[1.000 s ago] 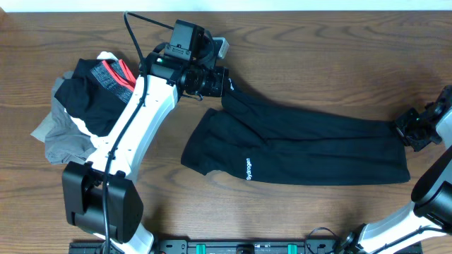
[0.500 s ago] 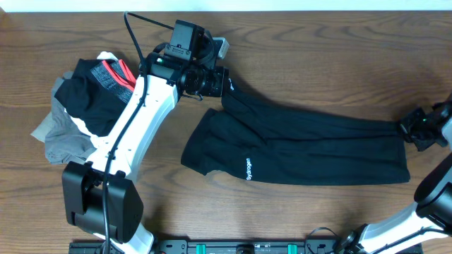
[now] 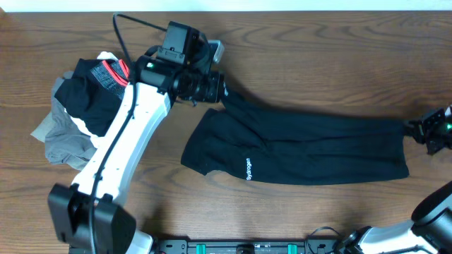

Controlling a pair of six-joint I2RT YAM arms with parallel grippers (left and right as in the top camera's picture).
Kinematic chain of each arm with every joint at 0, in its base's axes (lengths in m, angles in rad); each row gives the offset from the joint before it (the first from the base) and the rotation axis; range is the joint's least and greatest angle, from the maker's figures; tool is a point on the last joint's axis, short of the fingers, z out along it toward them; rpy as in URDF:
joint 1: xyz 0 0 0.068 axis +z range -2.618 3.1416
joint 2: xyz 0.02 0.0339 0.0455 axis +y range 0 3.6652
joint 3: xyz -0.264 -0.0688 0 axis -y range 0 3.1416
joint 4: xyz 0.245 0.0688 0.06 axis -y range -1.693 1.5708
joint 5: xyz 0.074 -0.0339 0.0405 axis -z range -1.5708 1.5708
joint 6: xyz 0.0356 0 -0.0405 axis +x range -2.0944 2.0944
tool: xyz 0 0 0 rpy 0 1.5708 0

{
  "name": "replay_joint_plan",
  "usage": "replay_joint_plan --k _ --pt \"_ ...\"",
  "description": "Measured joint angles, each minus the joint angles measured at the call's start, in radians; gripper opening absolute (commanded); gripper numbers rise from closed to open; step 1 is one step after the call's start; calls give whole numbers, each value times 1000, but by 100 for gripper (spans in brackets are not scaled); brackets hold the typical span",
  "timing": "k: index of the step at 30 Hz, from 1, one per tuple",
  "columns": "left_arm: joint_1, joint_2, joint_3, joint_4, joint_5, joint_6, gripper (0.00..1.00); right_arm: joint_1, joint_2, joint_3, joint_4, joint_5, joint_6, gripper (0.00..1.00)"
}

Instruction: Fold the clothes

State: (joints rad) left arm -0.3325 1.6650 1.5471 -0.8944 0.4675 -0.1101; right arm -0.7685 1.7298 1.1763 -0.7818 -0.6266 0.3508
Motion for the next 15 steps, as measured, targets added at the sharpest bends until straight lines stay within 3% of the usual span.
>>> replay_joint_plan --k 7,10,15 --pt "-34 -12 -2 -190 -79 6 8 -2 -84 1 -154 166 0 1" --pt "-58 -12 -4 -232 -107 6 21 -2 -104 1 -167 234 0 2" --pt "-80 -12 -21 -292 -163 7 33 -2 -109 1 -172 285 -3 11"
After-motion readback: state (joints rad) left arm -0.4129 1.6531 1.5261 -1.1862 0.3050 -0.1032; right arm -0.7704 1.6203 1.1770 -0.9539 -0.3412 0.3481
